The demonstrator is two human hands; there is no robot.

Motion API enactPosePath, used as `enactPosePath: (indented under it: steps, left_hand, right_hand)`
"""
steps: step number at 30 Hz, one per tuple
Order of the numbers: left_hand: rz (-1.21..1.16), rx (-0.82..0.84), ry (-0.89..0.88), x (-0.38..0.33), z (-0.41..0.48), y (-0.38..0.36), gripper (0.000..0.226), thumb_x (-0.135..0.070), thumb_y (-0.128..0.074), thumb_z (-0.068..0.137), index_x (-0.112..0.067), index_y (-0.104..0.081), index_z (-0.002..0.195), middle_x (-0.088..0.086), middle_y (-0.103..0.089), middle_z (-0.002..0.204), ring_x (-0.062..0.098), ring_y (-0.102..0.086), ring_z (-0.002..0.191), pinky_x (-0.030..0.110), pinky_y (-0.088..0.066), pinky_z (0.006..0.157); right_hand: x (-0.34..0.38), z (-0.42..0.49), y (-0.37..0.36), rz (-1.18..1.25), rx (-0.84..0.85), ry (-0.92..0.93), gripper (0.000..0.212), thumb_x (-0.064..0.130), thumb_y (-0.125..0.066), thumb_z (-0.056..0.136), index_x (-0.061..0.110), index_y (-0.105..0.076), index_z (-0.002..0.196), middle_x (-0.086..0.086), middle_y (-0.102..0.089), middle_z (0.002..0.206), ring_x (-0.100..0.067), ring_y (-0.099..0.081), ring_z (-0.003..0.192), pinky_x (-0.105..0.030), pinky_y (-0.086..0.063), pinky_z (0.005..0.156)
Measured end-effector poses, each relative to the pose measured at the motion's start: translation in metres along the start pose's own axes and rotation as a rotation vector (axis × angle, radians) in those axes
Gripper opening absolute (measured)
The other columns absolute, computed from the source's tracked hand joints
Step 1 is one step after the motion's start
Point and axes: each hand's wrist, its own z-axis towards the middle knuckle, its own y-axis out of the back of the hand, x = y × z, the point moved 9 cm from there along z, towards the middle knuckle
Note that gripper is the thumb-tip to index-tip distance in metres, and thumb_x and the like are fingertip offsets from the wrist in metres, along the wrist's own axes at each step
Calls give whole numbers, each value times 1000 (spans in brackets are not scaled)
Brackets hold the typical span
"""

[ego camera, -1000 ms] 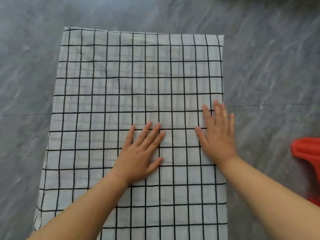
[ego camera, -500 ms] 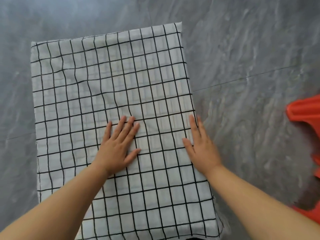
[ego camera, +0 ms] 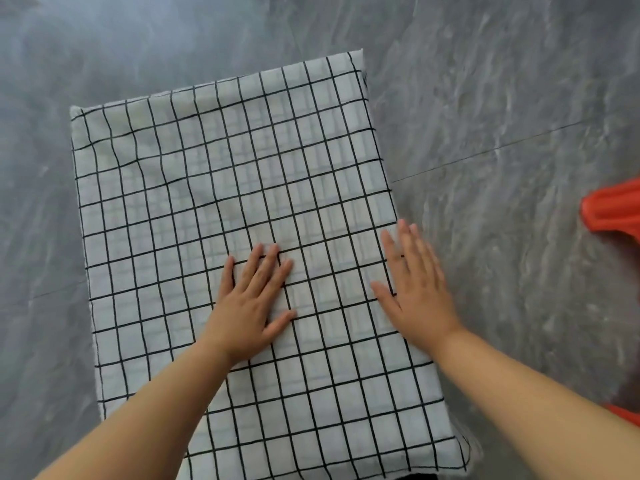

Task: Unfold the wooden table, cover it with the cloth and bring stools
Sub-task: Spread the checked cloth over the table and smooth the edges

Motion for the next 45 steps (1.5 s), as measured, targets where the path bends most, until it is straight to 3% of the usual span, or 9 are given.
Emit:
enactPosePath:
  steps: [8,13,16,25,29,32,35,40,45]
  left_hand:
    - [-92,-91,170,52,26,21,69,-59,-11,93,-23,2,150,-3,15,157,18,11,144,47,6,114]
    - [-149,-115,285,89,91,48,69,-62,-2,86,-31,10,146,-10,20,152,13,22,141,44,13,114]
    - [-140,-99,311,105,123,54,71,-64,1,82,-32,15,145,-9,24,151,14,24,140,47,11,115]
    - [-97,-158,264,111,136,56,71,-63,-10,89,-27,7,149,-2,13,157,19,17,143,50,6,114]
    - [-96,-169,246,109,136,55,72,-61,-15,90,-25,3,150,3,5,158,23,9,145,53,0,114]
    - [-92,-164,241,110,136,55,72,-61,-16,90,-25,3,150,4,4,158,24,8,145,54,0,114]
    - [-87,-156,235,109,137,55,72,-62,-15,90,-24,0,150,5,1,158,26,6,145,55,-2,113]
    - [-74,-157,226,109,138,56,73,-62,-14,90,-23,-6,150,6,-4,158,27,2,145,55,-3,113]
    - [-70,-147,228,109,138,55,73,-61,-19,90,-22,-5,150,5,-2,158,27,3,145,57,-6,113]
  right_hand:
    - [35,31,8,-79,1,60,67,49,-28,93,13,-18,148,-12,-7,157,-24,0,145,-43,-1,115]
    - [53,107,25,-118,4,154,68,50,-23,92,18,-9,150,-8,4,158,-21,12,144,-40,5,116]
    - [53,164,36,-216,30,160,68,48,-31,96,22,1,150,-7,16,156,-22,20,142,-41,11,115]
    - [68,282,75,-244,-10,142,69,53,-26,95,24,3,150,-6,15,157,-25,19,142,-46,6,116]
    - [61,307,68,-291,27,133,68,57,-23,93,24,-7,150,-5,-6,158,-24,2,144,-46,3,115]
    - [60,315,74,-247,-70,148,68,63,-23,87,23,-31,141,-7,-39,139,-27,-26,132,-45,-6,113]
    - [52,323,83,-172,-129,100,60,61,-26,88,20,-48,125,-6,-51,121,-27,-38,118,-40,-15,107]
    - [31,332,91,-55,-142,87,45,50,-34,94,12,-57,105,-7,-55,105,-28,-42,108,-38,-35,83]
    - [9,339,97,108,-164,1,45,47,-32,97,13,-48,72,3,-44,63,-27,-48,74,-31,-25,54]
